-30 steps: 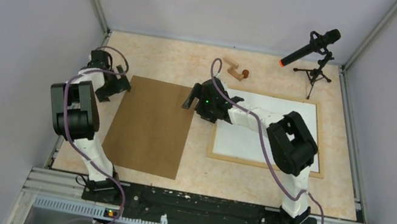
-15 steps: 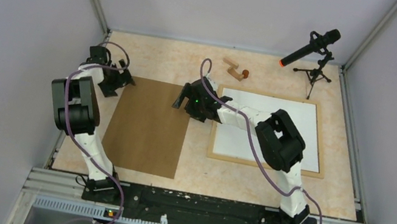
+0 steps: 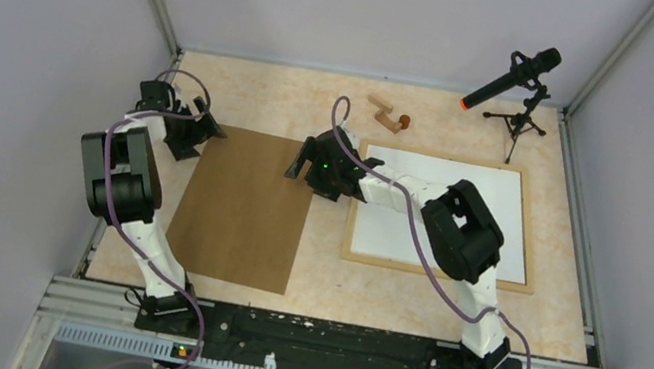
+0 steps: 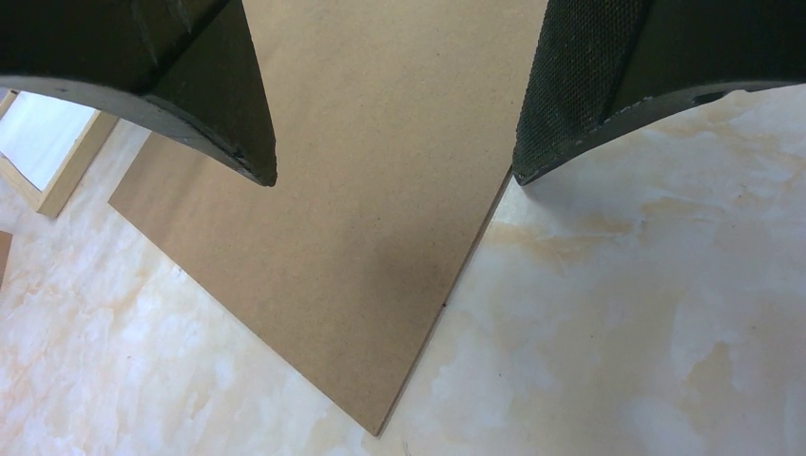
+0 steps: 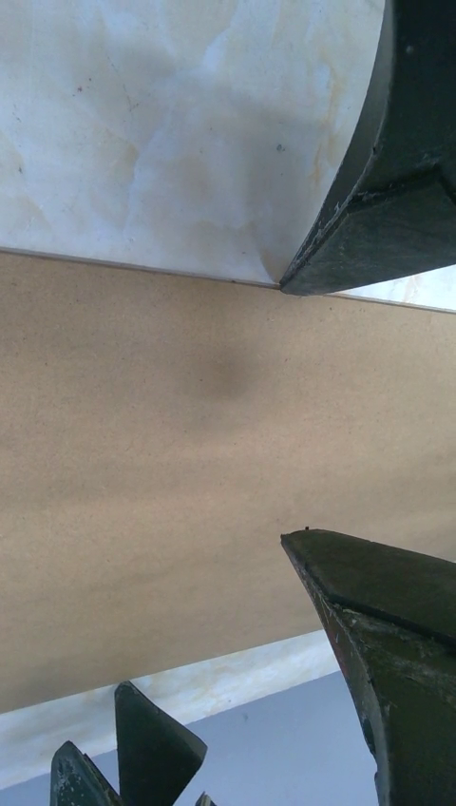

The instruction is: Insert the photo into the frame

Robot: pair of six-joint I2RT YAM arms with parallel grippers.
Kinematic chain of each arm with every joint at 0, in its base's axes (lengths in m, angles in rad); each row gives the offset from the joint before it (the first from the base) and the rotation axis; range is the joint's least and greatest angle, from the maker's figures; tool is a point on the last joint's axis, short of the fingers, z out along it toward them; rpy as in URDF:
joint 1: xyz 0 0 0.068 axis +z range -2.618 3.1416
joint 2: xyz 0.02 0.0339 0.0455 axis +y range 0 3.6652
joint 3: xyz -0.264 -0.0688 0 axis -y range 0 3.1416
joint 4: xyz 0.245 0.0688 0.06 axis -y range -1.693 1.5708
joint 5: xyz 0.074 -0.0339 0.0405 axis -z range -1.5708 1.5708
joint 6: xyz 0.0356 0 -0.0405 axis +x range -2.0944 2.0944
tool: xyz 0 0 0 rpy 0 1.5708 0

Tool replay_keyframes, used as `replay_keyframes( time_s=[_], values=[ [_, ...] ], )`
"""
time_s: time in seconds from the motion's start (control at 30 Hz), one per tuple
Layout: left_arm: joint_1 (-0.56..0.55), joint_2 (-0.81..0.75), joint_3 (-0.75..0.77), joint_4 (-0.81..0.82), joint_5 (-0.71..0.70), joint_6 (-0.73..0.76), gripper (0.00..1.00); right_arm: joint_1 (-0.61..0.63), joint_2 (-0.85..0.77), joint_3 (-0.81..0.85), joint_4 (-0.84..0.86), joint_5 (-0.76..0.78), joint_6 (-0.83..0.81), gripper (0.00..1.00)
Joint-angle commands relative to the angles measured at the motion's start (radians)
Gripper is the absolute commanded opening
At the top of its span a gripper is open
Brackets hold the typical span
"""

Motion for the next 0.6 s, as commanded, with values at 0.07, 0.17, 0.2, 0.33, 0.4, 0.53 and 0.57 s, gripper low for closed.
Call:
replay_keyframes(
  time_s=[0.07,0.17,0.2,0.33,0.4,0.53,0.57],
  values=[
    [-0.03,0.051,-0.134,-0.118,0.211,-0.062,0.97,0.011,-0.072,0.062,0.213,-0.101,0.016,0.88],
    [-0.042,0.012,-0.183,-0.073,0.26,-0.1,0.97,0.012,-0.104,0.087,0.217,-0.11,0.024,0.87],
    [-0.051,-0.001,-0.197,-0.061,0.267,-0.111,0.97,0.012,-0.126,0.084,0.219,-0.103,0.026,0.86],
    [-0.104,-0.035,-0.234,-0.011,0.306,-0.166,0.97,0.013,-0.23,0.047,0.214,-0.079,0.026,0.86],
    [-0.143,-0.039,-0.238,0.0,0.317,-0.19,0.98,0.013,-0.29,0.013,0.213,-0.061,0.025,0.86],
    [-0.239,-0.046,-0.23,0.028,0.315,-0.243,0.98,0.001,-0.405,-0.074,0.103,0.02,0.036,0.88],
    [-0.265,-0.049,-0.223,0.034,0.309,-0.259,0.98,-0.01,-0.448,-0.118,0.075,0.053,0.045,0.88]
  ],
)
